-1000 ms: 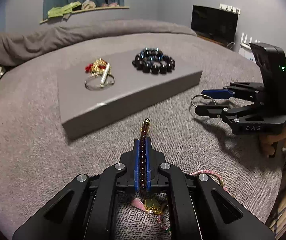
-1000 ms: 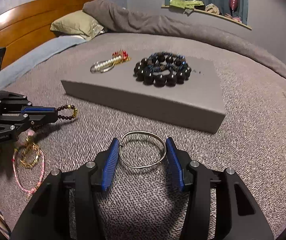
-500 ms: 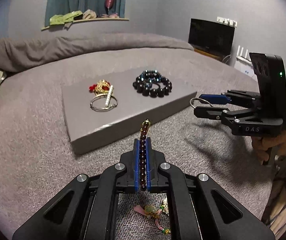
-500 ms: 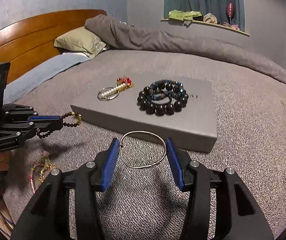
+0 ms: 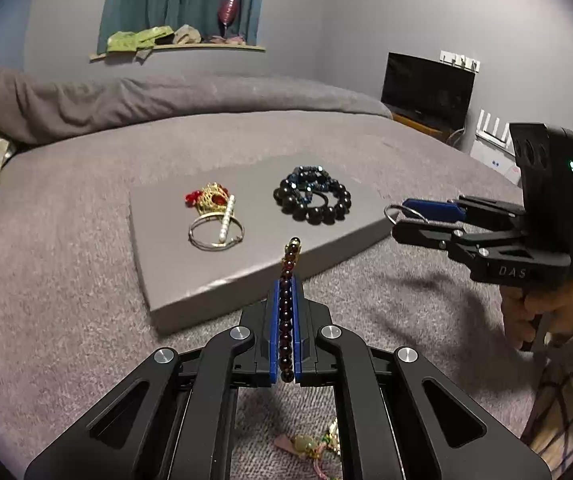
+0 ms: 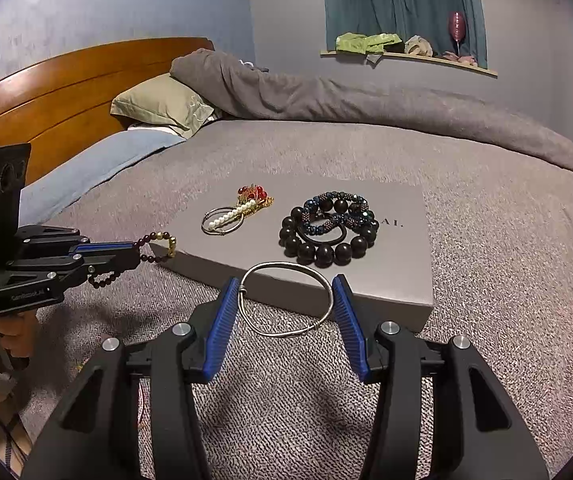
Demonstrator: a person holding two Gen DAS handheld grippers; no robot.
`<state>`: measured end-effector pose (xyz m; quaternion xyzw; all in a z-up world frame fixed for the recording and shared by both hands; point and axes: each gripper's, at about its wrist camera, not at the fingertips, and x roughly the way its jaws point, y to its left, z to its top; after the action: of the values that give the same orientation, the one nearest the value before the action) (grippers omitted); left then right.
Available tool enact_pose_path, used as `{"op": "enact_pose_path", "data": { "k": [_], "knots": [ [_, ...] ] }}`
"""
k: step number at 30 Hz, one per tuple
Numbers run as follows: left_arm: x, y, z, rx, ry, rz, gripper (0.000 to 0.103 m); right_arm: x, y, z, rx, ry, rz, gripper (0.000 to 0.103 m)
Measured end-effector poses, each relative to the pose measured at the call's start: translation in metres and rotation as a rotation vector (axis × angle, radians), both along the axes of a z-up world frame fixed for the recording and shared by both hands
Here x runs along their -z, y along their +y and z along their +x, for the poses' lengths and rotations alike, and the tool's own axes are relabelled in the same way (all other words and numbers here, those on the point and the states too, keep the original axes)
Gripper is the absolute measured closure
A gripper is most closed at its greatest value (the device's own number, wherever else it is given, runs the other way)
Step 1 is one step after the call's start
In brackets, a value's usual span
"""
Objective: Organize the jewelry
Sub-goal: 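Carry the red bead bracelet in the left tool while the right tool carries the bangle onto the box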
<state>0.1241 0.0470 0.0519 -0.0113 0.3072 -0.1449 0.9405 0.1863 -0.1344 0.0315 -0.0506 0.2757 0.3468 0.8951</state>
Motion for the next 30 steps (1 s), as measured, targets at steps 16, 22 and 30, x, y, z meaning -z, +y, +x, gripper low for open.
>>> {"op": "enact_pose_path", "data": {
  "k": [16, 22, 30],
  "knots": [
    [-0.011, 0.010, 0.052, -0.092, -0.039, 0.024, 0.097, -0.013, 0.007, 0.047, 0.047, 0.001, 0.040, 0.055],
    [-0.008, 0.016, 0.075, -0.129, -0.037, 0.028, 0.097, -0.012, 0.015, 0.072, 0.071, 0.007, 0.042, 0.055],
    [-0.004, -0.002, 0.107, -0.098, -0.034, 0.049, 0.097, -0.012, 0.033, 0.094, 0.089, -0.012, 0.029, 0.055]
  ]
}}
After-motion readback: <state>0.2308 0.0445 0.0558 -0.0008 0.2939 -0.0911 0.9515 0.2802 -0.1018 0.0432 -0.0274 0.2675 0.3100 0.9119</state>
